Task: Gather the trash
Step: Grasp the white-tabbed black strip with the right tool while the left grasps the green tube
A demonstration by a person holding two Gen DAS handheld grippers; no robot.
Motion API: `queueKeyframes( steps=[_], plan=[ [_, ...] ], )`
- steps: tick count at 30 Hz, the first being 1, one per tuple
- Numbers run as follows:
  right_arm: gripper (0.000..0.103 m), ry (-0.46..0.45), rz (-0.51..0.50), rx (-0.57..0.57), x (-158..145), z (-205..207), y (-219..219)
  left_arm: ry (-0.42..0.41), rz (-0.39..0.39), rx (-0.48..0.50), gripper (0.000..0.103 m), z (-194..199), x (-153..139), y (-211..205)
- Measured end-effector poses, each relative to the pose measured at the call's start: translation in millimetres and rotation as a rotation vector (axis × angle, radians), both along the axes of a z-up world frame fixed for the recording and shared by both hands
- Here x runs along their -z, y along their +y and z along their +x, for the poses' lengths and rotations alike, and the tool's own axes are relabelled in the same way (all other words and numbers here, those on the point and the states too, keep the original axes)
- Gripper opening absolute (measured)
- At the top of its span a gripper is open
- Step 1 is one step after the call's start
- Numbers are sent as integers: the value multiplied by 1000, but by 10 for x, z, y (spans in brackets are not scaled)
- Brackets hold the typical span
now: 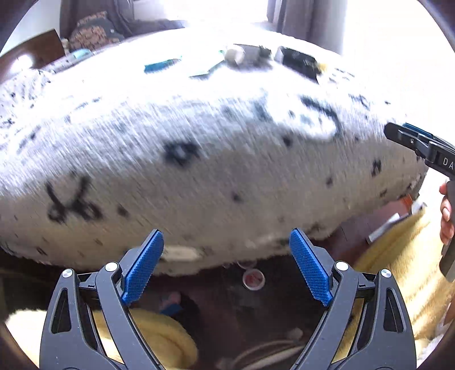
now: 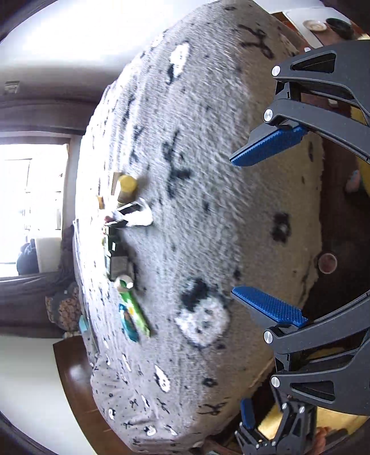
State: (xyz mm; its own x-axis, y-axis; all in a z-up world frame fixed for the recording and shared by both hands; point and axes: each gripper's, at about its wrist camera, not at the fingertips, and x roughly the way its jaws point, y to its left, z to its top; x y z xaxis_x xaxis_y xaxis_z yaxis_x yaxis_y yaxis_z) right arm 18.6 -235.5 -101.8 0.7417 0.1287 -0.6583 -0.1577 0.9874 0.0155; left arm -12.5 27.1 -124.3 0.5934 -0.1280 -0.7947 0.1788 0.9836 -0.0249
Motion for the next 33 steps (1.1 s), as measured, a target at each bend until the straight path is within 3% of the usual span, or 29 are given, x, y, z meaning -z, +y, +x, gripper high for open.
queueKeyframes(
  steps=[8,14,20,25,28,33],
  plan=[
    [87,-45,-15,49,-330,434,-138,-130,53,-42,85,443,-509,303],
    [87,-20,9,46,-375,891,-89,-143,56,-11,85,947,-677,249],
    [86,-3,-3,16,-307,1376,169,-123,34,4,85,1493,-603,96],
    [85,22,1,5,-226,1690,296,-110,64,10,85,1991,-463,-51],
    [78,29,11,-1,-200,1847,341,-89,52,-3,84,2273,-363,-97],
    [69,49,13,-14,-127,2078,422,-81,84,-3,70,2605,-221,-180]
  ],
)
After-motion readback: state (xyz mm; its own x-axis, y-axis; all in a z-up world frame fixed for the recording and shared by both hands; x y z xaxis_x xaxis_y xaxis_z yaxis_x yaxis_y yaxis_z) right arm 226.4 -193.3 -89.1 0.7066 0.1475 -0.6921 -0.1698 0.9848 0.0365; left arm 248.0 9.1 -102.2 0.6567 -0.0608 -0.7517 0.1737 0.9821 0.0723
